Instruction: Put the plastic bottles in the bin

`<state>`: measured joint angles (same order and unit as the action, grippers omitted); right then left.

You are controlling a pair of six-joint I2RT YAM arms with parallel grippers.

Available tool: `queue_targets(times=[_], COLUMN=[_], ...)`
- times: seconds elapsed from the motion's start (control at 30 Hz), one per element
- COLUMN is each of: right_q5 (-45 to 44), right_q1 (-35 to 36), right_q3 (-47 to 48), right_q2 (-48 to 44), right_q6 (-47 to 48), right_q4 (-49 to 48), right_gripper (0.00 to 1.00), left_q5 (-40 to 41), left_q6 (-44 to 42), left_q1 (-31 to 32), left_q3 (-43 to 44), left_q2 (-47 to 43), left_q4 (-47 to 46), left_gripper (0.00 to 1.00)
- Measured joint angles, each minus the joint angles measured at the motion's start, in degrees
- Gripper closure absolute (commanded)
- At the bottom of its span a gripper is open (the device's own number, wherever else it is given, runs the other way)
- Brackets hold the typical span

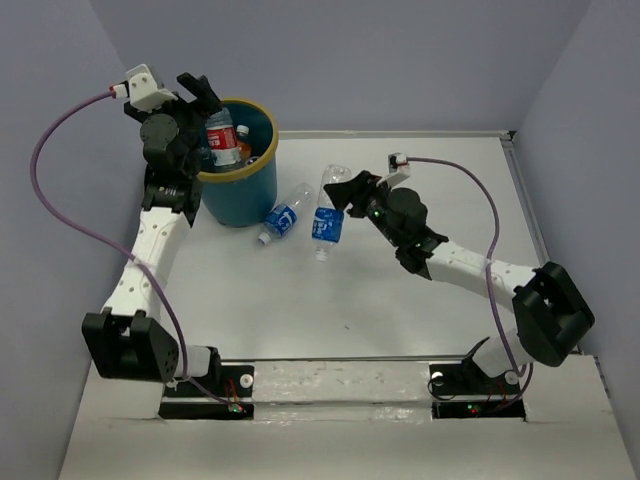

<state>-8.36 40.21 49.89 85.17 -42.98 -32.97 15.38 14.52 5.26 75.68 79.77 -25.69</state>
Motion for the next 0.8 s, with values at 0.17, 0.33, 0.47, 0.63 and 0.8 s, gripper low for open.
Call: queue_targets(times=[0.17,0.33,0.47,0.63,0.8], right_q5=[-2.58,-2.64,-2.45,-2.34,-2.86], right_q1=[0.11,0.83,1.53,2.64,4.37], right_q3=[9.88,24.57,37.62,56.96,83.06], right_q2=[-0.55,5.25,12.24,23.74,41.66], right_q6=[7.98,14.97,21.33,27.85,35.76], right_q4=[-0.96,-2.19,-2.45,-2.58,-1.60], right_gripper=[0.55,0.55,0.56,0.57,0.60], left_q5=[-5.01,-10.86,-14.12,-19.23,-19.78], left_q6=[4.98,7.93,8.66,9.18,9.70], left_q1=[3.30,3.63,3.63,4.31,8.83], left_q3=[-1.09,-10.56,-24.44,-38.49,-41.70], left_q2=[-11.72,-25.18,-38.69,-50.99,-53.66], left_q4=[3.28,8.37,15.96,26.29,33.70], left_gripper=[0.02,0.02,0.02,0.02,0.03])
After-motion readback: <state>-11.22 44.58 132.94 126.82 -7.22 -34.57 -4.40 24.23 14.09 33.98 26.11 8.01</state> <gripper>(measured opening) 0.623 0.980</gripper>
